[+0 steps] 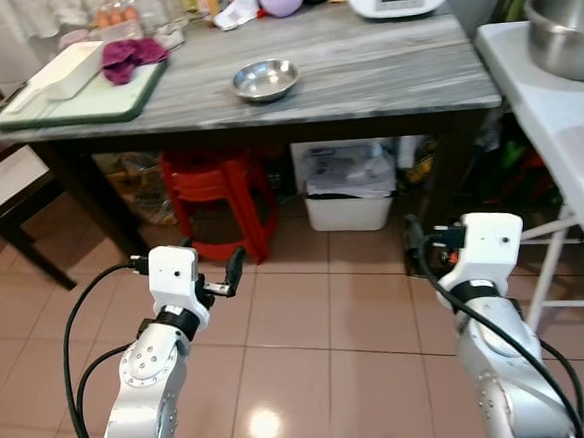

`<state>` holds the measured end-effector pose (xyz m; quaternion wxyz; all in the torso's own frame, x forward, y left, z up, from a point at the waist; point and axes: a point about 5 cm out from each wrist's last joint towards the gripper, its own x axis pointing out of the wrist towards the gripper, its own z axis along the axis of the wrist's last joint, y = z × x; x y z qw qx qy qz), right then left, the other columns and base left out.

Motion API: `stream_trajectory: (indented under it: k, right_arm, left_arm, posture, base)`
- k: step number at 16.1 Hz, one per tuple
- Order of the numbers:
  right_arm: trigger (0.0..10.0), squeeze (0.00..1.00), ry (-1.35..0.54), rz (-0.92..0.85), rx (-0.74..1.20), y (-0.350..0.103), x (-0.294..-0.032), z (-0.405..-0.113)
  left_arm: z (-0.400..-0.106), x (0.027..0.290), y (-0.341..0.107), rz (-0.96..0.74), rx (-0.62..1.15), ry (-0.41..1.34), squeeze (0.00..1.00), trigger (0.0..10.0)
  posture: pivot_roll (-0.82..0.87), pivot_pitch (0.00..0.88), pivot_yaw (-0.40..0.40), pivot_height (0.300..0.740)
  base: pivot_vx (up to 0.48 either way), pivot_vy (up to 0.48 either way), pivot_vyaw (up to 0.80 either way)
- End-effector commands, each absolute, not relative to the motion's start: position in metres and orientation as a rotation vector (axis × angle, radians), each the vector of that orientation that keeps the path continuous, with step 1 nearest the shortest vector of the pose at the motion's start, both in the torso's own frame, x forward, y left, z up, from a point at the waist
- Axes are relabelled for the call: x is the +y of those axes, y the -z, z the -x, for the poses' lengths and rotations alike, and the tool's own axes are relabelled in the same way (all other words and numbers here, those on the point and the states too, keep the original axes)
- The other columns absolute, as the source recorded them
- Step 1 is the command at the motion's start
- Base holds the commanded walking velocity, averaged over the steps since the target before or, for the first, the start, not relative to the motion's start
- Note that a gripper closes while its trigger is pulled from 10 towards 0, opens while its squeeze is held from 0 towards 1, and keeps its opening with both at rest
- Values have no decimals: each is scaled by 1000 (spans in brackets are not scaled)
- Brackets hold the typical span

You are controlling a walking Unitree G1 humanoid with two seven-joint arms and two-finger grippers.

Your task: Setting the table

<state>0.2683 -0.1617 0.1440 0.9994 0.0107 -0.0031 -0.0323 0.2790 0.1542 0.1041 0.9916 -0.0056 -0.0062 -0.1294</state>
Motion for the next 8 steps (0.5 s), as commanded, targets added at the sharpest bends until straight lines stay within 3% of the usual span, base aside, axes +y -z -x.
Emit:
stream_trajectory:
  k: [1, 8]
  right_arm:
    - [10000, 0, 72, -9, -17, -145, -164, -269]
    - [10000, 0, 48, -36, 17, -142, -163, -267]
  left_arm:
    - [-278, 155, -104, 10, -7, 268, 0, 10000]
    - [-279, 153, -103, 13, -4, 279, 0, 10000]
  posture:
    - [-213, 126, 88, 740]
    - [-216, 125, 87, 740]
  base:
    - [0, -390, 0]
    - [0, -387, 0]
